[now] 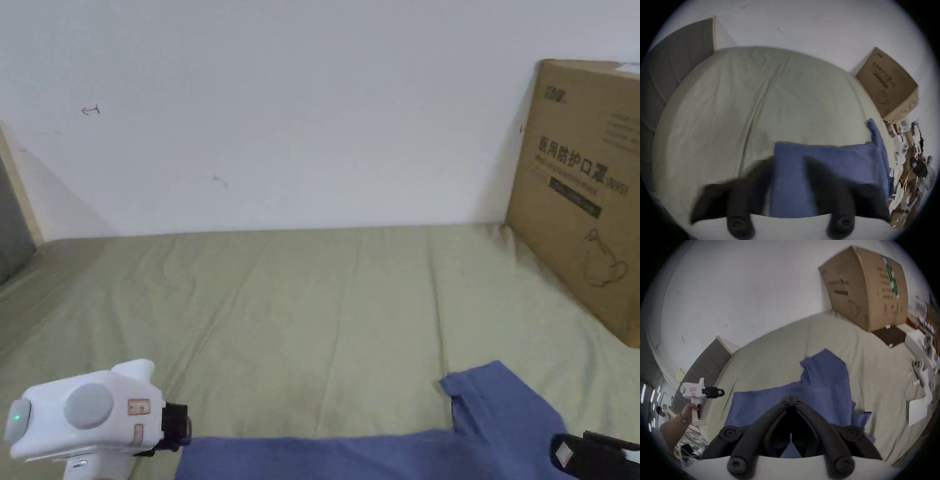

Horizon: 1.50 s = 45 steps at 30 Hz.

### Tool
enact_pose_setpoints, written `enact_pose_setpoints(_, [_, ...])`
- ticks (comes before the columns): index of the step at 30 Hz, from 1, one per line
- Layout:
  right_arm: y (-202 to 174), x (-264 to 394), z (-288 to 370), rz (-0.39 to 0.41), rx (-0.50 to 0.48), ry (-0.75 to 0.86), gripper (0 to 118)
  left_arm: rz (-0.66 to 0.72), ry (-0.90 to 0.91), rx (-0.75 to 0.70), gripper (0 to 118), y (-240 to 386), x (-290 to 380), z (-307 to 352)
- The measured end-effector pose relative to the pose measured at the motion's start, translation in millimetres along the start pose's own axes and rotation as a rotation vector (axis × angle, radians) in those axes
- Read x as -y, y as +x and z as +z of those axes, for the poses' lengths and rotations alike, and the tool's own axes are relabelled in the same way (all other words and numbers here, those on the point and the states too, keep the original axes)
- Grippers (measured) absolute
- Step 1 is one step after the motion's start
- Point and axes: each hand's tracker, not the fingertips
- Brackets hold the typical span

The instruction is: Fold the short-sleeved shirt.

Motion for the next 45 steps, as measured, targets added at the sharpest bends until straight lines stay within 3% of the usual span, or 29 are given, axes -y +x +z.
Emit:
enact_pose_setpoints(1, [5.8,0.5,-5.7,-0.018,0.013,-0.012,0,-0.01,-0.031,-0.008,113,-2.9,-3.8,-16.7])
enact_pose_setpoints(6, [28.8,-1.0,-29.2,-0.024,0.067,-0.065,0,-0.073,-0.113,-0.014,110,-4.9,-1.0,-76.0])
enact_pose_setpoints(9, [33.2,-2.5,-40.2,-0.014,0.087,-0.089,0,-0.092,-0.189,-0.01,115,-9.6,5.4,-107.5])
enact_pose_setpoints(17, [53.5,-21.9,-60.5,-0.03,0.086,-0.082,0,-0.191,-0.086,-0.052,113,6.3,24.8,-98.6])
enact_pose_setpoints(18, [55.7,-25.0,-63.7,-0.037,0.084,-0.087,0,-0.213,-0.078,-0.063,107,5.5,24.6,-95.7])
enact_pose_setpoints(20, [59.6,-31.2,-70.2,-0.045,0.087,-0.091,0,-0.217,-0.057,-0.055,73,5.9,22.9,-82.1])
enact_pose_setpoints(21, [62.7,-36.4,-73.6,-0.045,0.09,-0.092,0,-0.224,-0.034,-0.074,46,6.3,21.1,-73.1])
enact_pose_setpoints(22, [67.3,-44.0,-77.6,-0.043,0.09,-0.093,0,-0.23,-0.018,-0.071,3,3.2,19.1,-61.5])
enact_pose_setpoints(26, [81.8,-79.3,-99.0,-0.005,0.118,-0.064,1,-0.269,0.01,0.042,1,10.2,18.0,-20.9])
enact_pose_setpoints(27, [83.4,-88.4,-107.0,-0.008,0.142,-0.063,30,-0.312,0.035,0.038,1,16.0,19.1,-9.3])
enact_pose_setpoints(28, [89.2,-97.6,-117.4,-0.027,0.16,-0.085,95,-0.332,0.051,0.043,1,20.0,20.1,0.3])
enact_pose_setpoints(29, [98.4,-107.4,-133.0,-0.058,0.181,-0.133,118,-0.334,0.052,0.056,1,23.1,20.7,9.9])
enact_pose_setpoints(32, [135.0,-115.6,-180.4,-0.114,0.204,-0.281,116,-0.312,0.053,0.088,1,33.8,23.1,30.4])
enact_pose_setpoints(35, [147.9,-110.7,-210.5,-0.095,0.318,-0.363,108,-0.296,0.061,0.104,1,37.7,23.7,39.7])
enact_pose_setpoints(36, [149.5,-106.2,-217.2,-0.093,0.32,-0.366,99,-0.298,0.062,0.104,1,39.6,24.3,41.9])
enact_pose_setpoints(37, [149.8,-102.5,-223.3,-0.084,0.307,-0.4,81,-0.301,0.059,0.098,1,41.8,24.8,43.2])
enact_pose_setpoints(39, [139.2,-98.0,-228.8,-0.058,0.288,-0.436,58,-0.3,0.048,0.095,1,42.0,23.9,43.6])
enact_pose_setpoints(40, [130.2,-95.0,-227.6,0.004,0.34,-0.432,50,-0.297,0.044,0.097,1,42.3,24.2,45.0])
enact_pose_setpoints(41, [120.8,-92.4,-222.7,0.075,0.391,-0.406,50,-0.292,0.042,0.093,1,42.4,24.8,46.9])
enact_pose_setpoints(42, [114.6,-92.7,-217.8,0.108,0.357,-0.385,15,-0.285,0.043,0.09,1,40.2,24.4,47.4])
enact_pose_setpoints(43, [107.0,-96.7,-211.7,0.087,0.284,-0.393,0,-0.274,0.046,0.086,1,39.1,24.7,50.4])
enact_pose_setpoints(45, [93.0,-110.6,-188.2,0.084,0.258,-0.332,0,-0.237,0.053,0.083,1,36.1,24.0,60.2])
